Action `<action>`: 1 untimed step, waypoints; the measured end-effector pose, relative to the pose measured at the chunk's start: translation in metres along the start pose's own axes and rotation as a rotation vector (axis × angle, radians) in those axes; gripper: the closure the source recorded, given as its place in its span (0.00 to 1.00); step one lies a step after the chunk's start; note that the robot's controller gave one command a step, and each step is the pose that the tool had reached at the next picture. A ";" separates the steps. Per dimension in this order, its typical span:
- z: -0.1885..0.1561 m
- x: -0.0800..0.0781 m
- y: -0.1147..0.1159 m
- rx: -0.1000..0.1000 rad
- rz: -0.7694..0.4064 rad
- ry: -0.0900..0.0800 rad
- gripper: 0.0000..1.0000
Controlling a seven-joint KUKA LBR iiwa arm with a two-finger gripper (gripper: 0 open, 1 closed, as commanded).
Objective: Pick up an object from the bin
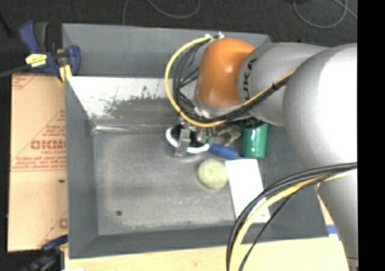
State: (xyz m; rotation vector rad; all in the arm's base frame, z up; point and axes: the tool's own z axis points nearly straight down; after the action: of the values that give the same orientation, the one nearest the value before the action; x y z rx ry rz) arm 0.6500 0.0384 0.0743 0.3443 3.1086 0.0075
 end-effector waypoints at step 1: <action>0.000 0.000 0.000 0.000 0.000 0.000 1.00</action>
Offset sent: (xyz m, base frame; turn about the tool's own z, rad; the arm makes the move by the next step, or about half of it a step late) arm 0.0000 -0.0001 0.0067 -0.0001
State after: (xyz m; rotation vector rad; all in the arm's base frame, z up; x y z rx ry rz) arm 0.6497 0.0385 0.0745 0.3440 3.1091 0.0073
